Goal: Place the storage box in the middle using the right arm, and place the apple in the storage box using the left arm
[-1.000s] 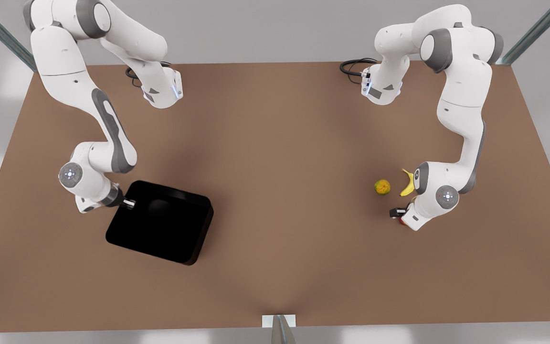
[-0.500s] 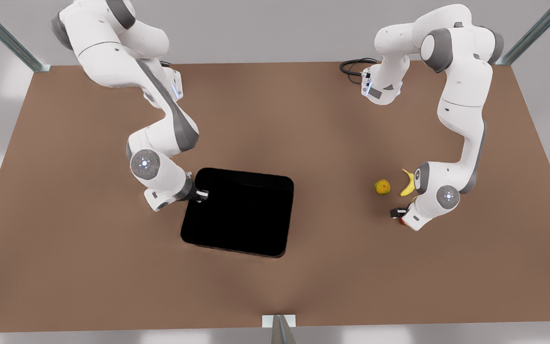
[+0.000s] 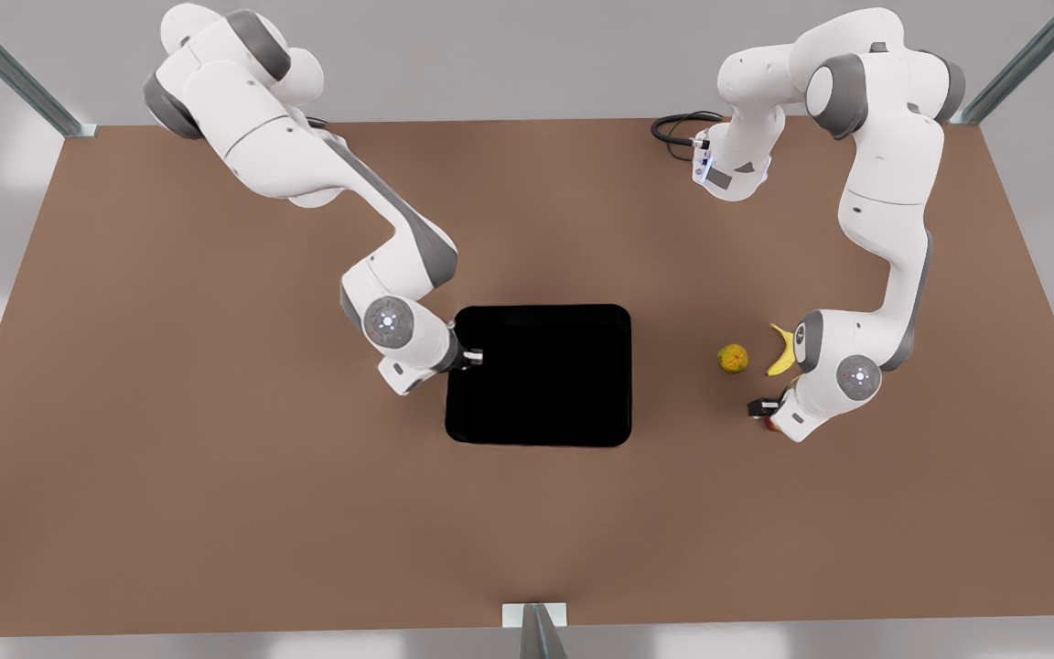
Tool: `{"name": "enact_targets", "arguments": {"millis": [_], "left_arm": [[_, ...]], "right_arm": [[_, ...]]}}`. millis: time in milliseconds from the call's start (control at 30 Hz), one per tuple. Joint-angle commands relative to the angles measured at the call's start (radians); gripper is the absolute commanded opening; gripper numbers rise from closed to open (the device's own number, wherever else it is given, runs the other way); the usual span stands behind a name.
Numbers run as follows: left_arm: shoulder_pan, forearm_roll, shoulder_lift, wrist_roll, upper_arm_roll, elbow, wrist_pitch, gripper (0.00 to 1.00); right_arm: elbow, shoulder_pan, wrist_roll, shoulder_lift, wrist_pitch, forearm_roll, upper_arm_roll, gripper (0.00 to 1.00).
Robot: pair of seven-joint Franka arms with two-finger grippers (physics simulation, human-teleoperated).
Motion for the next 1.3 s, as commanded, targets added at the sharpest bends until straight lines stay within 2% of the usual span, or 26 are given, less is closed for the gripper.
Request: {"name": "enact_targets", "arguments": {"millis": [0,33,67,233,267,300,333,400,433,533,600,633,667,733,767,833,900,1100,1133,1167,1267], "left_arm": [[0.0,0.0,0.0,0.0,0.0,0.0,0.0,1.0],[0.0,0.0,0.0,0.0,0.0,0.0,0.0,1.0],[0.0,0.0,0.0,0.0,0.0,0.0,0.0,1.0],[0.0,0.0,0.0,0.0,-0.002,0.0,0.0,1.0],[0.0,0.0,0.0,0.0,-0.002,0.0,0.0,0.91],[0.0,-0.001,0.0,0.0,-0.002,0.0,0.0,0.73],[0.0,0.0,0.0,0.0,-0.002,0.0,0.0,0.68],[0.0,0.0,0.003,0.0,0.0,0.0,0.002,0.68],[0.0,-0.001,0.005,0.0,-0.002,0.0,0.002,0.68],[0.0,-0.001,0.009,0.0,-0.002,0.0,0.012,0.68],[0.0,-0.001,0.009,0.0,0.0,0.0,0.012,0.67],[0.0,-0.001,0.008,0.0,0.0,0.0,0.012,0.63],[0.0,-0.001,0.008,0.0,0.0,0.0,0.011,0.63],[0.0,0.0,0.001,0.0,-0.002,0.0,0.005,0.63],[0.0,-0.001,0.0,0.0,-0.002,0.0,0.003,0.63],[0.006,-0.001,-0.006,-0.002,-0.012,0.0,-0.002,0.63],[0.009,-0.001,-0.006,-0.002,-0.018,0.0,-0.002,0.63],[0.003,-0.003,-0.072,-0.006,-0.026,0.002,-0.049,0.63],[-0.002,-0.007,-0.084,-0.008,-0.028,0.002,-0.063,0.63],[-0.005,-0.007,-0.087,-0.046,-0.041,0.002,-0.075,0.63],[-0.02,-0.007,-0.115,-0.158,-0.087,0.002,-0.118,0.63]], "right_arm": [[0.003,0.005,0.003,0.009,0.004,-0.004,-0.001,0.21],[0.003,0.006,-0.002,0.01,0.004,-0.005,-0.001,0.81],[0.005,0.005,-0.003,0.009,0.004,-0.017,-0.001,1.0],[0.008,-0.009,0.003,-0.043,-0.019,-0.008,0.0,1.0],[0.01,-0.012,0.004,-0.068,-0.051,-0.007,0.002,1.0],[0.023,-0.033,0.004,-0.106,-0.114,-0.007,0.008,1.0],[0.049,-0.058,0.004,-0.14,-0.175,-0.005,0.014,1.0],[0.196,-0.193,-0.008,-0.177,-0.408,-0.007,0.089,1.0],[0.211,-0.268,-0.058,-0.201,-0.464,-0.014,0.097,1.0],[0.154,-0.533,-0.259,-0.277,-0.481,-0.073,0.094,1.0],[0.146,-0.613,-0.259,-0.278,-0.479,-0.122,0.089,1.0],[0.111,-0.638,-0.259,-0.289,-0.479,-0.143,0.091,1.0],[0.06,-0.591,-0.33,-0.338,-0.476,-0.139,-0.007,1.0],[0.049,-0.374,-0.575,-0.415,-0.513,-0.054,-0.365,1.0],[0.059,-0.317,-0.693,-0.439,-0.525,-0.008,-0.481,1.0],[0.128,-0.322,-0.784,-0.433,-0.616,0.004,-0.482,1.0],[0.131,-0.221,-0.782,-0.439,-0.64,0.004,-0.56,1.0],[0.167,-0.219,-0.784,-0.429,-0.626,0.009,-0.554,1.0],[0.229,-0.233,-0.776,-0.393,-0.608,0.028,-0.555,1.0],[0.28,-0.285,-0.787,-0.37,-0.62,0.082,-0.558,1.0],[0.266,-0.288,-0.802,-0.364,-0.619,0.073,-0.545,1.0]]}}
